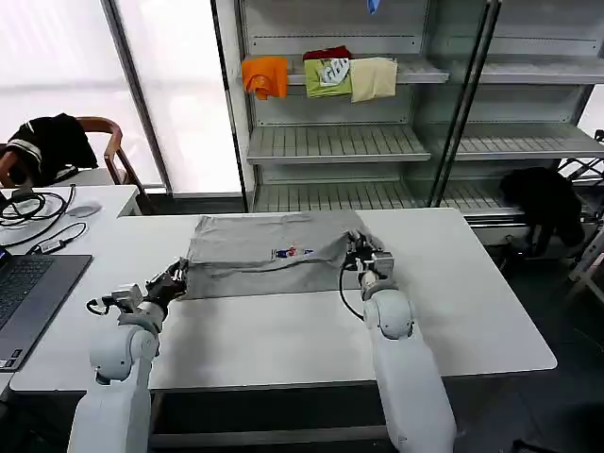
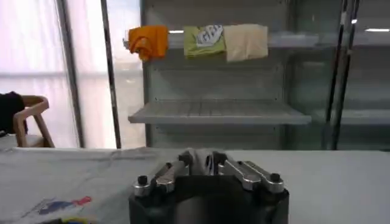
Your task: Fold and organize the clothes.
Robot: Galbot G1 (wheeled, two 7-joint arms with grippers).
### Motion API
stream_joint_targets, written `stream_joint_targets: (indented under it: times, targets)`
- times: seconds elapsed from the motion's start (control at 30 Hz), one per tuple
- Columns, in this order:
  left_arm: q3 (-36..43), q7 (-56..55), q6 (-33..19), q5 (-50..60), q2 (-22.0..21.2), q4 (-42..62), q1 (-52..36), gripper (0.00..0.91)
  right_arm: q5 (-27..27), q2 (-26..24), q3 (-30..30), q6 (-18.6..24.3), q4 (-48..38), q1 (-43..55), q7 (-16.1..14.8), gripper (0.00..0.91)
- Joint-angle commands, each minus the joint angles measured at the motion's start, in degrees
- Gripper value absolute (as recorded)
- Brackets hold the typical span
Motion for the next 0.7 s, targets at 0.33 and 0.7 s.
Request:
stream_joint_targets:
  times: [0.33, 0.7]
  targets:
    - [1.2, 0.2, 5.2, 6.0, 0.1, -6.0, 5.8, 0.907, -0.8, -1.2, 0.1, -15.1, 13.1, -9.5, -1.5, 0.907]
    - [1.4, 0.1, 5.3, 9.4, -0.3, -6.1, 7.8, 0.907, -1.4, -2.6, 2.1, -15.1, 16.0, -14.5, -1.8, 0.907]
